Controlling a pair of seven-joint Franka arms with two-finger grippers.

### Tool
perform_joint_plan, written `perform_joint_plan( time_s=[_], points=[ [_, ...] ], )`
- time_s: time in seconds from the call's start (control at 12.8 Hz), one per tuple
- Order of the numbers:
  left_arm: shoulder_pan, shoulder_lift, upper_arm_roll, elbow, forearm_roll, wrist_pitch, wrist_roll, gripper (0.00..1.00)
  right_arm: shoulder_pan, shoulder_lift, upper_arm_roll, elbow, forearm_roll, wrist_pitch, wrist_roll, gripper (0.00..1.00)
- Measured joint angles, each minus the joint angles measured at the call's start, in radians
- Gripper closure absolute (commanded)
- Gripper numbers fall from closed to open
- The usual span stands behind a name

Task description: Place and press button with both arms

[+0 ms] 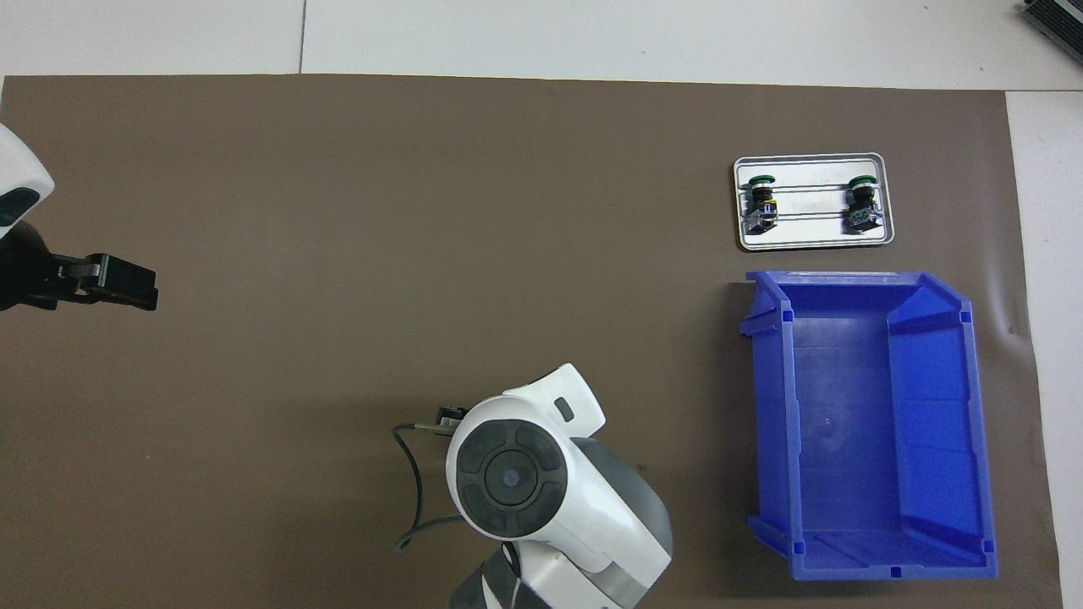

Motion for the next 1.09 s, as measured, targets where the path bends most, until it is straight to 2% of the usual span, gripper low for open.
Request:
perform_joint_plan(
  time_s=[0.23, 0.47, 0.78, 1.09],
  points=[
    [0.01, 0.0, 0.0, 0.0, 0.0, 0.0, 0.0, 0.0, 0.003, 0.058, -0.002, -0.001, -0.005, 0.09, 0.027, 0.0],
    [0.01, 0.0, -0.001, -0.001, 0.0, 0.0, 0.0, 0.0, 0.014, 0.097, -0.003, -0.002, -0.051, 0.117, 0.027, 0.0],
    [0.01, 0.0, -0.001, -0.001, 0.0, 0.0, 0.0, 0.0, 0.048, 0.188, -0.003, -0.004, -0.08, 0.16, 0.077, 0.0],
    [0.01, 0.0, -0.001, -0.001, 0.0, 0.0, 0.0, 0.0, 0.049, 0.195, -0.004, -0.002, -0.081, 0.16, 0.077, 0.01]
  ],
)
